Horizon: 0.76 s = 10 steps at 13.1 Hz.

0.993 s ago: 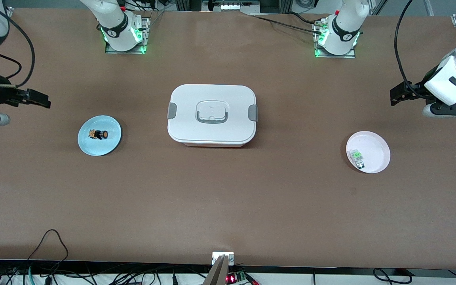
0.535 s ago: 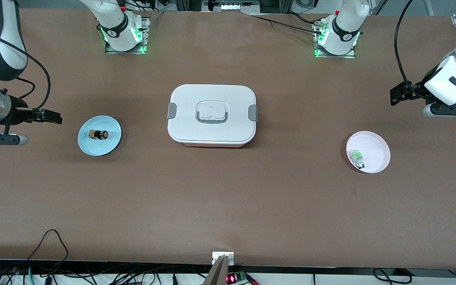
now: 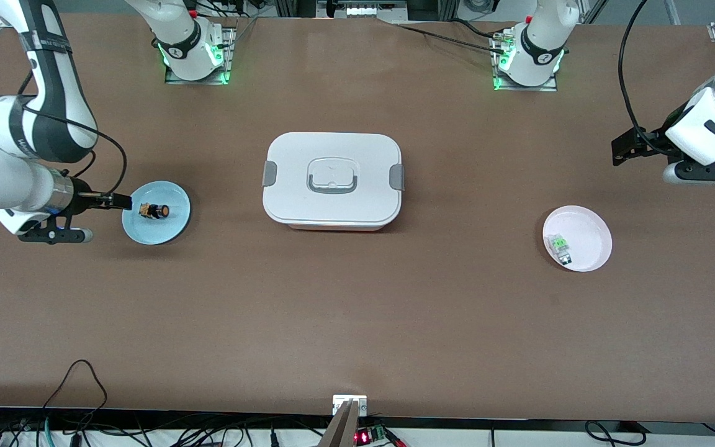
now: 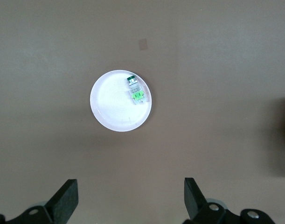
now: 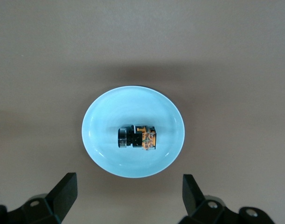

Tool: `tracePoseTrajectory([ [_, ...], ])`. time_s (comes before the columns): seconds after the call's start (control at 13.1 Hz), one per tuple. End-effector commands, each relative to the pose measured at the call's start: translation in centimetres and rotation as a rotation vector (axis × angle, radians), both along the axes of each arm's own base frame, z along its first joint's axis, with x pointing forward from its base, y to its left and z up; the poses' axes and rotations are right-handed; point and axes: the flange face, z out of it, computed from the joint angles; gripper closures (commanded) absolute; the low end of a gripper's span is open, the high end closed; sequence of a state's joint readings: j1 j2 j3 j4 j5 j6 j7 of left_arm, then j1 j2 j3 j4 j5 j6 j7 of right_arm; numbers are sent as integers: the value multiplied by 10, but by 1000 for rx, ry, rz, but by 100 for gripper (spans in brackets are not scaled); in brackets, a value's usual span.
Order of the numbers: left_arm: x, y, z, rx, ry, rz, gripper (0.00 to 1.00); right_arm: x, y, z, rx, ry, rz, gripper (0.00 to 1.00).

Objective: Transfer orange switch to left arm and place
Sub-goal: 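Move the right gripper over the orange switch on the blue plate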

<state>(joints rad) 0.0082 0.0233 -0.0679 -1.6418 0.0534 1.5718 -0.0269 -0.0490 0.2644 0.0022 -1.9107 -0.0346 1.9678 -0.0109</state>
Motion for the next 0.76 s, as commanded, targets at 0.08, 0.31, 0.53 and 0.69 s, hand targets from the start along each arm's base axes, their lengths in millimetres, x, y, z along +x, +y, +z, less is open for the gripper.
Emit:
tracePoseTrajectory([
  [0.08,0,1,6,-24,4,-6,0,-35,2,-53,1,-46,8,0],
  [0.31,0,0,7,-24,2,-7,0,-41,3,-79,3,-34,22,0],
  [0.53,0,1,6,-24,4,-7,0,-40,2,-100,5,-26,23,0],
  [0.69,0,1,7,-24,2,-7,0,-36,2,-113,6,-43,24,0],
])
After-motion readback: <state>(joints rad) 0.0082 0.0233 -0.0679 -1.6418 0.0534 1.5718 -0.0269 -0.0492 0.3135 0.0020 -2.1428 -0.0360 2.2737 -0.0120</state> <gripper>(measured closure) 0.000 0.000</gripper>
